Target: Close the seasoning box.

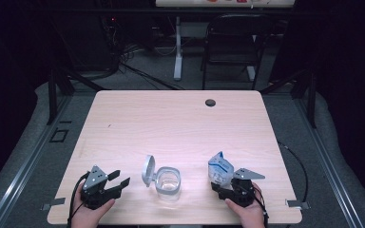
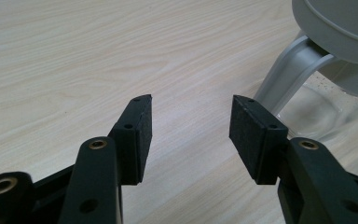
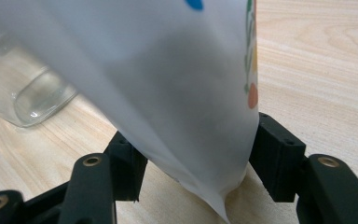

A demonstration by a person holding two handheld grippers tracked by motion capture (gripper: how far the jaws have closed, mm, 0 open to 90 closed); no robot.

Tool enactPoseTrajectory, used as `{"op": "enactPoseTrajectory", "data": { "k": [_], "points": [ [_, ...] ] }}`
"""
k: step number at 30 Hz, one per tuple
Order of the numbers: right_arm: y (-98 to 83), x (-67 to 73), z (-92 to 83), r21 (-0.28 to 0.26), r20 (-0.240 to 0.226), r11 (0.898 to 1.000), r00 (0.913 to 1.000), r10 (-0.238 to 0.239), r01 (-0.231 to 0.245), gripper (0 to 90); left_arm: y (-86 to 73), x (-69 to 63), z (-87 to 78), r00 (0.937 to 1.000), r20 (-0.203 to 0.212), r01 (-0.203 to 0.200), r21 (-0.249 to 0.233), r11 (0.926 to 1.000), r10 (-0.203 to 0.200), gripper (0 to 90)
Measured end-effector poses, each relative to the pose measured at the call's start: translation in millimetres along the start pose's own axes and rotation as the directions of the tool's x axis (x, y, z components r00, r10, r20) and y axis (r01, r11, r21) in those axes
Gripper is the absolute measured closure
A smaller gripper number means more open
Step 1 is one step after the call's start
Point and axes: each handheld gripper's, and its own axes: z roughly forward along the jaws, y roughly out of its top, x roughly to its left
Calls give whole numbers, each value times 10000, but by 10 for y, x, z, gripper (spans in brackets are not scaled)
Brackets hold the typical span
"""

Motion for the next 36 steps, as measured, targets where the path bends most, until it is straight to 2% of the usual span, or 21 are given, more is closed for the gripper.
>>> {"op": "enactPoseTrajectory", "data": {
  "k": [7,9,10,16,17,18,24,30,36],
  "points": [
    [34,10,-39,-220,-5,9997,10000,-50,50,421,1,0,-3,10000,-10,-9,-17,10000,9,497],
    [47,17,-57,-223,55,9997,9999,-125,127,421,2,-1,-2,10000,-2,-22,-8,10000,22,497],
    [59,15,-79,-54,230,9995,9992,-318,319,421,3,-1,-1,10000,-1,-53,-2,10000,53,498],
    [80,33,-97,-320,45,9993,9998,-193,194,421,2,0,-1,10000,6,-63,20,10000,63,498],
    [86,32,-105,-219,149,9994,9995,-271,274,421,2,-1,-1,10000,7,-64,19,10000,64,498],
    [96,42,-108,-278,53,9992,9996,-290,291,422,2,0,-1,10000,13,-78,31,10000,78,497],
    [125,77,-118,-304,132,9985,9989,-447,451,422,4,-4,-2,10000,21,-69,-18,10000,69,497],
    [205,145,-165,-52,390,9936,9929,-1123,1126,425,4,-12,2,10000,48,-65,-30,10000,65,498],
    [263,183,-181,-6,563,9889,9873,-1486,1488,428,5,-11,-2,10000,38,-63,-42,10000,63,497]
  ]
}}
